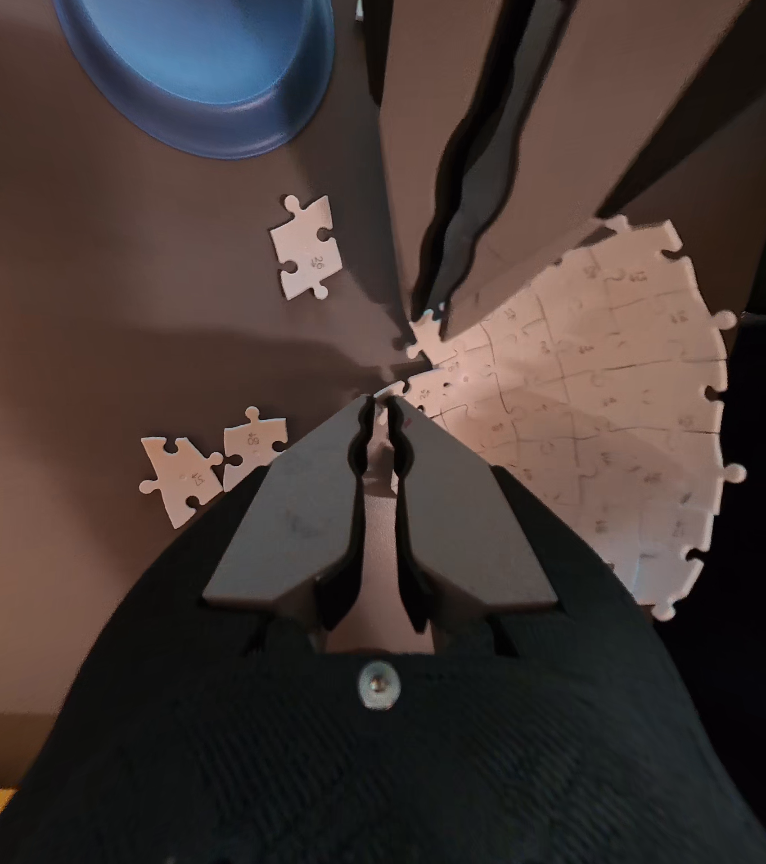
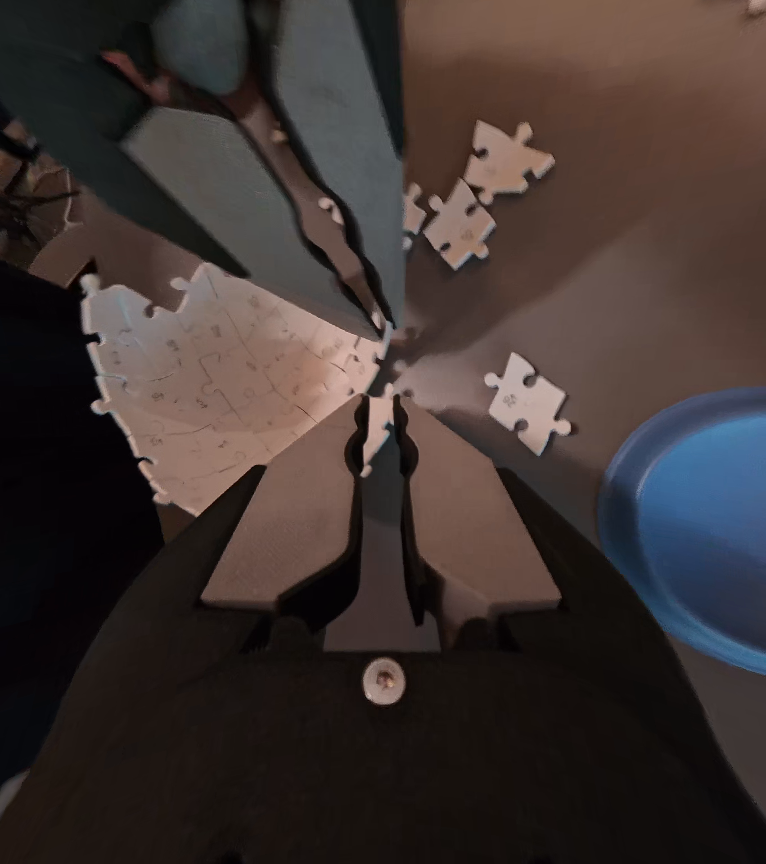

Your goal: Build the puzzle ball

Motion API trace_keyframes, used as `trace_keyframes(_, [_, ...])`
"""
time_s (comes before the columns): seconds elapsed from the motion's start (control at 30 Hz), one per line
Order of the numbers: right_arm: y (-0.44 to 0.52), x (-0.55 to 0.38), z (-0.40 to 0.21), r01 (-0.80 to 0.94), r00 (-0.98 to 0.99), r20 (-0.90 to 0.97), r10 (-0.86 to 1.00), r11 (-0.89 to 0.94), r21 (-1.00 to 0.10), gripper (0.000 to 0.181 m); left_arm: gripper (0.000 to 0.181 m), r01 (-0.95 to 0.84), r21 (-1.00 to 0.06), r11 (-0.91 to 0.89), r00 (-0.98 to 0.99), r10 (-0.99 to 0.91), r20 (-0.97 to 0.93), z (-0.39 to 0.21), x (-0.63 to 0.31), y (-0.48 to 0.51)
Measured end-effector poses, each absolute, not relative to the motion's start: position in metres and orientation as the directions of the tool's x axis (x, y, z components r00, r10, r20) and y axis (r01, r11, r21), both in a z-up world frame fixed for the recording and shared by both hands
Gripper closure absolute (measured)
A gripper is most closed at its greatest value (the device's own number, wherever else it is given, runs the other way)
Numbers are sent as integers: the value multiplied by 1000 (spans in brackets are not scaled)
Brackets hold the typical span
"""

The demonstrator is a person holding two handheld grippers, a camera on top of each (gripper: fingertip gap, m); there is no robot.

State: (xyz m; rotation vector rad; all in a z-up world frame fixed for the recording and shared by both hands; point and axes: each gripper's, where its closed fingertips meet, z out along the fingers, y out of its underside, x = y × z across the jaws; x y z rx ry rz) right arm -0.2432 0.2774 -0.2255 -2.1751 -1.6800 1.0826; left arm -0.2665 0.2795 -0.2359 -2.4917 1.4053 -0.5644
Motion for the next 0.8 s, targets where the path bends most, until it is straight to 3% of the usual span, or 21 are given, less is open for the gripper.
trace_keyframes(0.27, [249,-257,-199,706,-288,-298,910,-8,-708,178,178,-758,-370,-538,483,-843,236,-237,-267,280])
trace_keyframes(0.53, [259,-260,-226,745,-386,-222,895,161,-647,181,178,-726,-360,-585,517,-811,276,-238,-267,280])
trace_keyframes(0.8, [251,-258,-218,680,-524,-254,813,220,-699,181,178,-700,-361,-616,518,-786,338,-240,-264,281])
